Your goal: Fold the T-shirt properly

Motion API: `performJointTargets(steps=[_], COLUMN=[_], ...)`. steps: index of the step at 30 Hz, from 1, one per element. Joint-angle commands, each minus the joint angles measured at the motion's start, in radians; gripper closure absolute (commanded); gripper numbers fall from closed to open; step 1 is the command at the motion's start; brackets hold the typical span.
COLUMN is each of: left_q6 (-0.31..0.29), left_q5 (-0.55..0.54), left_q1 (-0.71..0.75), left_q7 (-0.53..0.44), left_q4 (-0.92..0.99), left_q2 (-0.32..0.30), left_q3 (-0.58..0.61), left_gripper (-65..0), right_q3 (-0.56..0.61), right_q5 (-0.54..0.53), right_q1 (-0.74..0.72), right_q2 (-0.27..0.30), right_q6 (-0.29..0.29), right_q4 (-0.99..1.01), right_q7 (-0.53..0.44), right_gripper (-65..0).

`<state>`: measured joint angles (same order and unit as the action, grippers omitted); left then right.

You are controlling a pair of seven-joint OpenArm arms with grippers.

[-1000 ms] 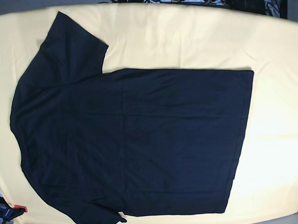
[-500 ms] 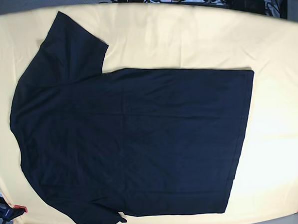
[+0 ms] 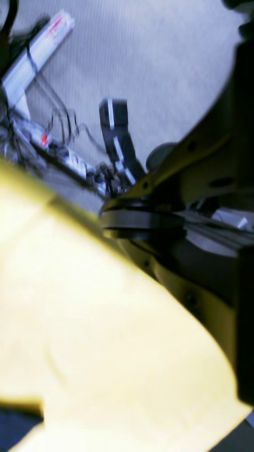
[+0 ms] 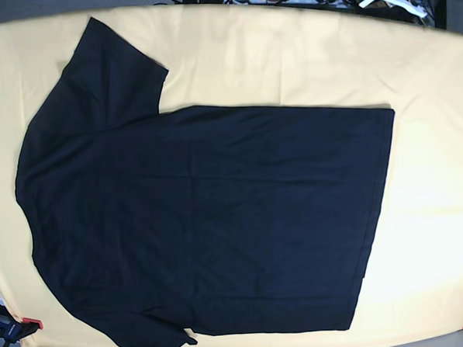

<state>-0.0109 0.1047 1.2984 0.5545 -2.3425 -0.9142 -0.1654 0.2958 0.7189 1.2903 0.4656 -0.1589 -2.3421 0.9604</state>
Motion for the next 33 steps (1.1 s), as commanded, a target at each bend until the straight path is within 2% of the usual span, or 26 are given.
performJointTargets(steps=[1,3,5,9,11,14,18,20,22,24,26,29,30,33], left_q6=[0.006,0.016,0.016,0.010,-0.009,-0.038,-0.098,-0.147,-0.227,-0.318,-0.388,-0.447,-0.455,-0.469], left_q5=[0.004,0.003,0.003,0.003,0.004,0.003,-0.001,-0.002,-0.005,-0.008,-0.008,-0.008,-0.007,0.016], left_q1=[0.011,0.011,0.011,0.011,-0.023,-0.123,-0.248,-0.304,-0.356,-0.405,-0.458,-0.546,-0.575,-0.662], left_q7=[-0.011,-0.045,-0.066,-0.117,-0.119,-0.146,-0.234,-0.285,-0.354,-0.446,-0.545,-0.671,-0.690,-0.686], left_q4=[-0.014,-0.014,-0.014,-0.014,-0.014,-0.014,0.038,0.093,0.154,0.218,0.281,0.360,0.380,0.431], left_q2=[-0.005,-0.004,-0.003,-0.003,-0.004,-0.011,-0.073,-0.118,-0.167,-0.214,-0.253,-0.293,-0.303,-0.335], left_q3=[-0.024,-0.069,-0.115,-0.194,-0.217,-0.225,-0.225,-0.225,-0.223,-0.218,-0.206,-0.167,-0.145,-0.048], left_gripper=[0.0,0.0,0.0,0.0,0.0,0.0,0.0,0.0,0.0,-7.8,-18.8,-34.8,-37.5,-38.0], right_q3=[-0.013,-0.040,-0.075,-0.161,-0.197,-0.233,-0.239,-0.239,-0.239,-0.239,-0.239,-0.239,-0.239,-0.238], right_q5=[0.047,0.139,0.190,0.185,0.124,-0.008,-0.144,-0.184,-0.222,-0.260,-0.283,-0.286,-0.286,-0.286], right_q1=[0.019,0.019,0.019,0.019,-0.003,-0.083,-0.182,-0.222,-0.257,-0.281,-0.294,-0.293,-0.293,-0.293], right_q2=[0.016,0.039,0.062,0.099,0.117,0.123,0.123,0.122,0.122,0.122,0.122,0.121,0.119,0.116], right_q6=[-0.033,-0.095,-0.134,-0.141,-0.116,-0.037,0.045,0.055,0.061,0.067,0.067,0.066,0.066,0.066], right_q4=[-0.014,-0.014,-0.014,-0.014,-0.014,-0.014,-0.014,-0.014,-0.014,-0.014,-0.014,-0.014,-0.014,-0.014], right_q7=[-0.008,-0.022,-0.029,-0.076,-0.126,-0.208,-0.278,-0.291,-0.292,-0.295,-0.297,-0.306,-0.306,-0.306], right_gripper=[0.0,0.0,0.0,0.0,0.0,0.0,0.0,0.0,0.0,0.0,0.0,0.0,0.0,0.0])
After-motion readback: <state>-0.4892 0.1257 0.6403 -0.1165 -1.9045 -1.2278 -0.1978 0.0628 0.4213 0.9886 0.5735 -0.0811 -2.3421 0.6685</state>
